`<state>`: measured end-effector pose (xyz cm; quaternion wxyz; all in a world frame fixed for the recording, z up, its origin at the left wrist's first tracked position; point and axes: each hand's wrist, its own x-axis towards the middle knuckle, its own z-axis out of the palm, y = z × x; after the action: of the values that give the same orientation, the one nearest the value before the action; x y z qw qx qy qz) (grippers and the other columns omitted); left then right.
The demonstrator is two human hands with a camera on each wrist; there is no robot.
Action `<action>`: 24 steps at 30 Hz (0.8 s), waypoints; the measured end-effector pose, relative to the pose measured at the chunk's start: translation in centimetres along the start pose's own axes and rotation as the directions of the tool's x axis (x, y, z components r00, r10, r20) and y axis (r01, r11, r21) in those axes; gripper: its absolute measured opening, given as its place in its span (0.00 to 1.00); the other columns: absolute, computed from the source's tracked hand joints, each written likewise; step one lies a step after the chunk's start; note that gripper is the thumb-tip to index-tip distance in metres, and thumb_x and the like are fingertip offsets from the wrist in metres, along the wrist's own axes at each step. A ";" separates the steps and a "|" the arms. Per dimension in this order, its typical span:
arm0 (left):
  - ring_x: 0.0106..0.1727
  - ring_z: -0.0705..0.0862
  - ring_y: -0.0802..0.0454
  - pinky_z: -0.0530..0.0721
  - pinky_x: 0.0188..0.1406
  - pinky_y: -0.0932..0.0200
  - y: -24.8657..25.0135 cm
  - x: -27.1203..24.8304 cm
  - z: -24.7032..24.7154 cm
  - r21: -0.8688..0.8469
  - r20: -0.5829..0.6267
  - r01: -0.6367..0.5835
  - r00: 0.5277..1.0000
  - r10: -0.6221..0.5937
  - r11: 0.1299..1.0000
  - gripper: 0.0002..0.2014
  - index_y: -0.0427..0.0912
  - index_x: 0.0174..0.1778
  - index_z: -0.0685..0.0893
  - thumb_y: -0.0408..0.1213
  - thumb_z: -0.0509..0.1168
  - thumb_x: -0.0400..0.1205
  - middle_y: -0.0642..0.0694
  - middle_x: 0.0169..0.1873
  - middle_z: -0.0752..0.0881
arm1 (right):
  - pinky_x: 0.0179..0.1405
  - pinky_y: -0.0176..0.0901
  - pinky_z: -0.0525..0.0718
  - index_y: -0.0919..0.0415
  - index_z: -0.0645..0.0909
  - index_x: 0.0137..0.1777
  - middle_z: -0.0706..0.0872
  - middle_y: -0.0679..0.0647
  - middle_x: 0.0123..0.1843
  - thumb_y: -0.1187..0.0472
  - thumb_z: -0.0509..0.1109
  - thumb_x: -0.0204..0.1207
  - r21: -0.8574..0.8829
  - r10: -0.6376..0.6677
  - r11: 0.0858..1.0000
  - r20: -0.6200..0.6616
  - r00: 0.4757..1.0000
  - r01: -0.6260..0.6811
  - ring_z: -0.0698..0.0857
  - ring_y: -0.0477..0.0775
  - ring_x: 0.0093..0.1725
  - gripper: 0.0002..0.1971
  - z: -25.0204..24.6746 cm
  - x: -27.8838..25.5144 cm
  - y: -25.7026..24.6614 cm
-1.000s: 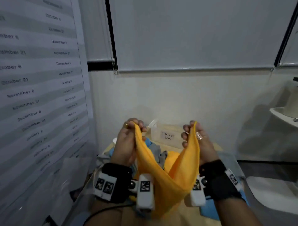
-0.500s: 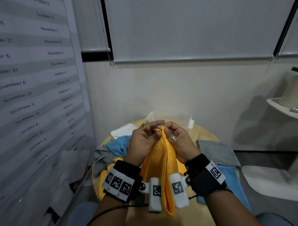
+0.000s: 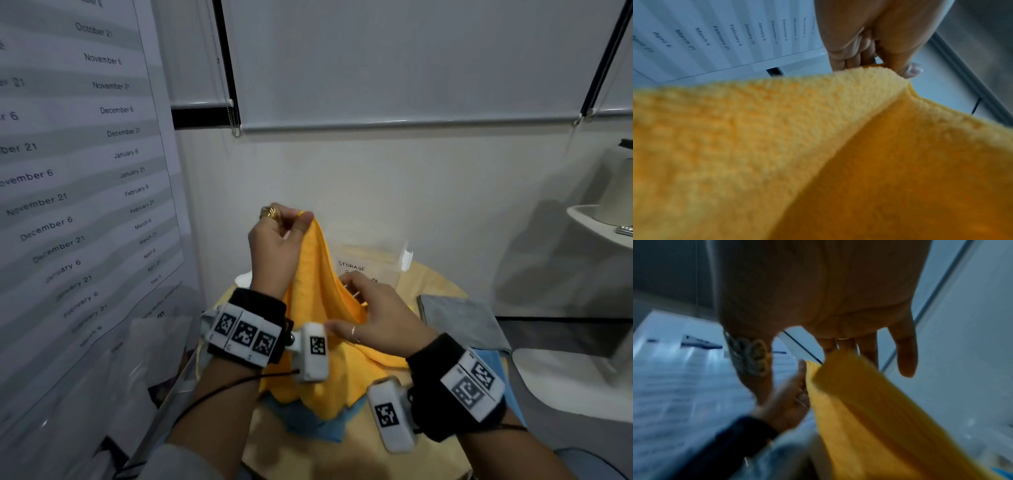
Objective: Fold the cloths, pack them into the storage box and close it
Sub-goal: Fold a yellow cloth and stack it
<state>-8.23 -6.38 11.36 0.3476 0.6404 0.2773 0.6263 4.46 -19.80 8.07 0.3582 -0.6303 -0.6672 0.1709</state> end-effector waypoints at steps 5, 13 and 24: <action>0.40 0.82 0.53 0.79 0.46 0.60 0.5 3.7 -1.2 0.257 0.036 -0.022 0.999 0.013 0.966 0.07 0.46 0.37 0.81 0.40 0.72 0.77 0.48 0.36 0.85 | 0.37 0.46 0.71 0.64 0.78 0.38 0.78 0.53 0.32 0.69 0.61 0.69 -0.187 0.055 0.980 -0.088 0.995 -0.071 0.75 0.55 0.34 0.05 -0.9 2.9 3.6; 0.25 0.85 0.48 0.83 0.19 0.63 -2.2 11.9 -1.7 0.290 0.182 0.388 0.875 -0.449 0.875 0.11 0.33 0.57 0.74 0.38 0.57 0.87 0.35 0.45 0.78 | 0.47 0.57 0.89 0.63 0.81 0.51 0.83 0.58 0.42 0.77 0.62 0.77 0.287 0.326 0.913 -0.084 0.942 -0.291 0.87 0.66 0.45 0.11 -6.4 14.3 2.8; 0.46 0.86 0.55 0.85 0.52 0.62 0.4 12.4 -5.2 -0.135 0.249 0.060 0.968 -0.025 0.989 0.06 0.44 0.39 0.78 0.34 0.62 0.83 0.46 0.44 0.86 | 0.53 0.46 0.78 0.59 0.84 0.49 0.86 0.53 0.45 0.76 0.60 0.77 0.234 -0.129 0.946 -0.368 0.921 0.226 0.80 0.50 0.49 0.15 -8.0 17.0 1.1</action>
<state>-12.71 3.75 19.08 0.4371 0.6810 0.2004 0.5522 11.67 -5.08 17.23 0.5674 -0.5318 -0.6184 0.1132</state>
